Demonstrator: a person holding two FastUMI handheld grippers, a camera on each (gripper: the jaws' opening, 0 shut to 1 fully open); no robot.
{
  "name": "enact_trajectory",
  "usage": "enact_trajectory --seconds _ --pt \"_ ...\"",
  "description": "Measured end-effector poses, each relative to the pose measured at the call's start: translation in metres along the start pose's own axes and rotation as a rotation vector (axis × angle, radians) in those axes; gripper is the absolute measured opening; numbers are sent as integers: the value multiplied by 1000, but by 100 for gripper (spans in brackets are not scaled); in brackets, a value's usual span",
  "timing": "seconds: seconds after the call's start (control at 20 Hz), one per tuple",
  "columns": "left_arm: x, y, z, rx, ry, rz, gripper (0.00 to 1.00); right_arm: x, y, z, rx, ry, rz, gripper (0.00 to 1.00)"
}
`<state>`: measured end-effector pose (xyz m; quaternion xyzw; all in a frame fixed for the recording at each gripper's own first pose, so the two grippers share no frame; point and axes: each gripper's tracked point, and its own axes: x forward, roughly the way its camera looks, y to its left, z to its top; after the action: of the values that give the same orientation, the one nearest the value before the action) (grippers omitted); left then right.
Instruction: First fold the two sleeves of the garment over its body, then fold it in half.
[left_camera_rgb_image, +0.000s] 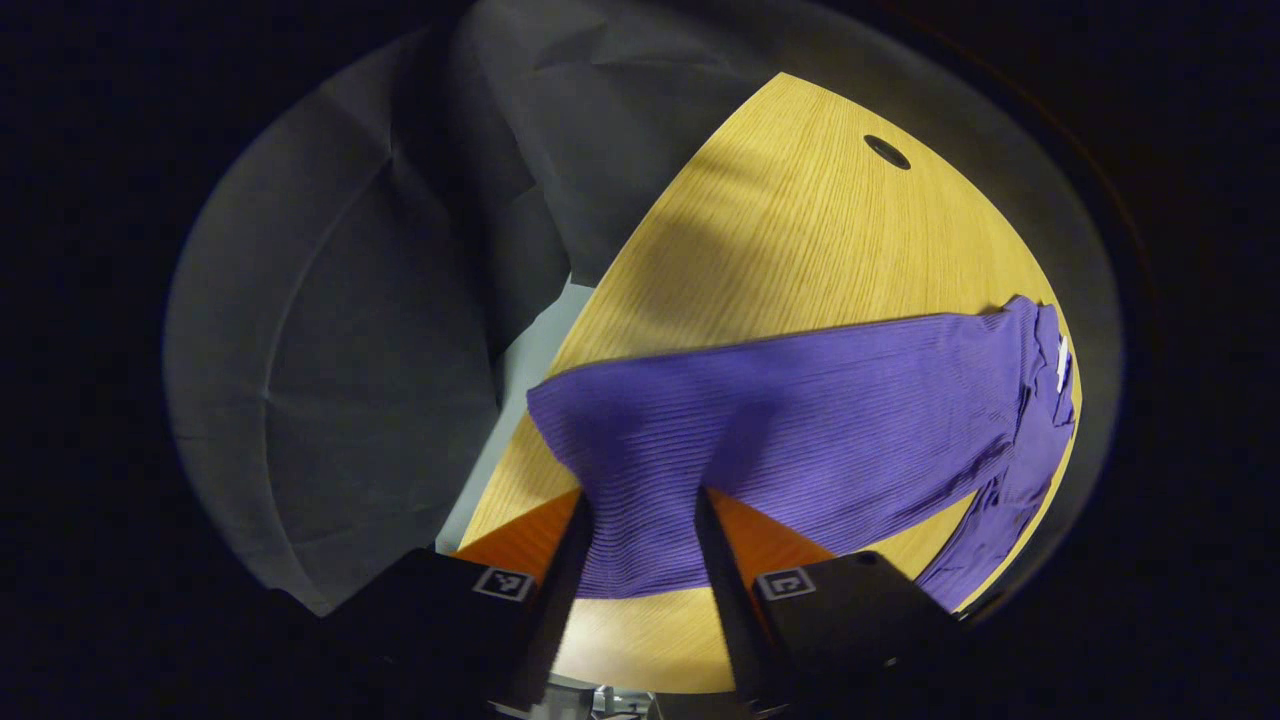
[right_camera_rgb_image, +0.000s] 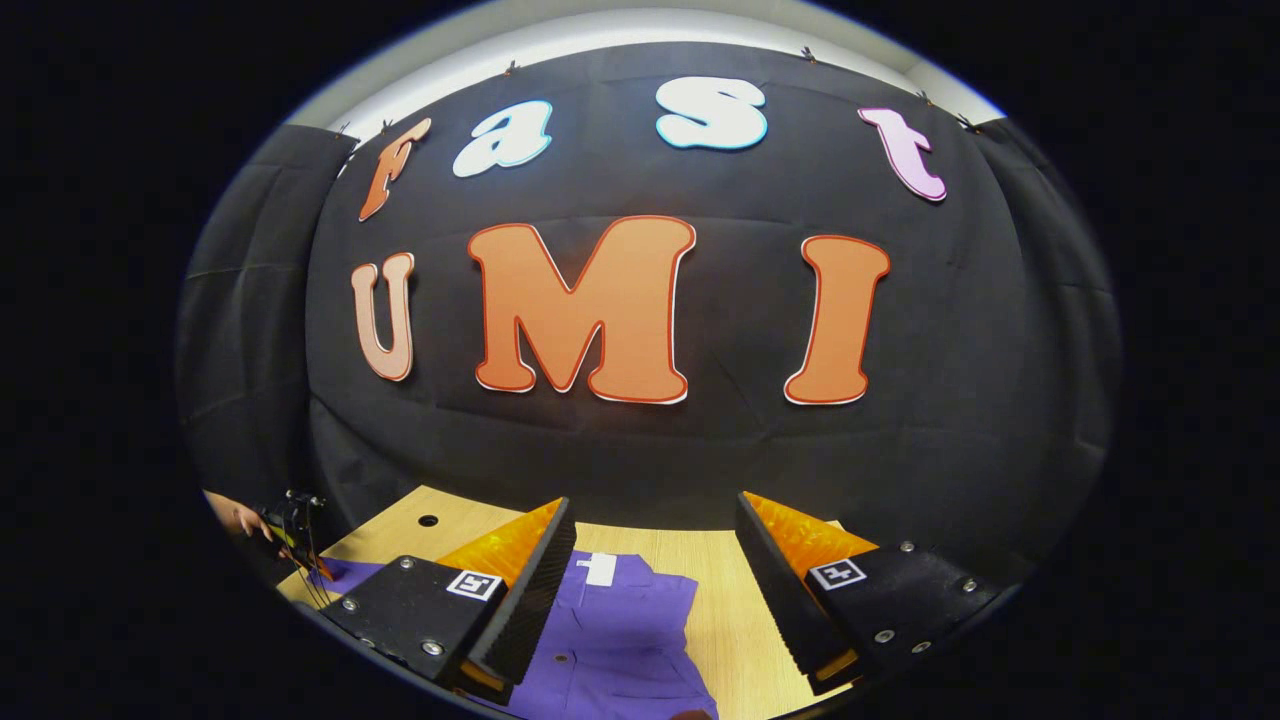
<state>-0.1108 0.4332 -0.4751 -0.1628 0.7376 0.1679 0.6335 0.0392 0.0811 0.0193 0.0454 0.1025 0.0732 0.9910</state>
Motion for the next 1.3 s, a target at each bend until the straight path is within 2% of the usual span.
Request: enact_trajectory --seconds 0.05,0.25,0.3,0.45,0.5,0.55,0.6,0.65,0.7,0.75,0.8,0.85,0.9,1.0,1.3 --pt "0 -3 0 1 2 -4 55 0 -2 -1 0 2 -2 96" --pt "-1 -3 3 -8 -16 6 26 1 -12 -2 6 1 -3 95" --pt "-1 -6 3 -3 -19 -4 10 2 -14 -2 8 0 -5 95" --pt "-17 -18 9 15 -56 -24 6 2 -21 -3 15 1 1 95" --pt "-24 -19 10 31 -73 -26 5 1 -22 -3 18 0 4 100" --pt "-32 -23 13 47 -95 -27 5 2 -25 -3 22 -3 9 95" --pt "-42 -30 14 66 -114 -31 4 1 -26 -2 24 -8 15 100" --pt "-50 -37 17 79 -135 -34 4 1 -30 -2 25 -11 14 95" --pt "-61 -43 20 90 -149 -40 3 1 -32 -2 26 -13 18 100" --pt "-70 -48 22 99 -163 -46 3 -1 -37 -2 29 -16 17 95" --pt "-80 -51 22 106 -172 -50 3 -2 -40 -2 36 -22 21 95" --pt "-90 -56 24 118 -182 -57 2 -3 -43 -1 43 -25 24 100" --pt "-100 -61 28 131 -198 -66 2 -5 -47 -1 50 -29 28 95" --pt "-126 -74 36 164 -231 -85 2 -7 -57 -2 63 -35 30 96" --pt "-214 -158 38 301 -319 -144 2 -16 -82 -3 90 -61 51 95"
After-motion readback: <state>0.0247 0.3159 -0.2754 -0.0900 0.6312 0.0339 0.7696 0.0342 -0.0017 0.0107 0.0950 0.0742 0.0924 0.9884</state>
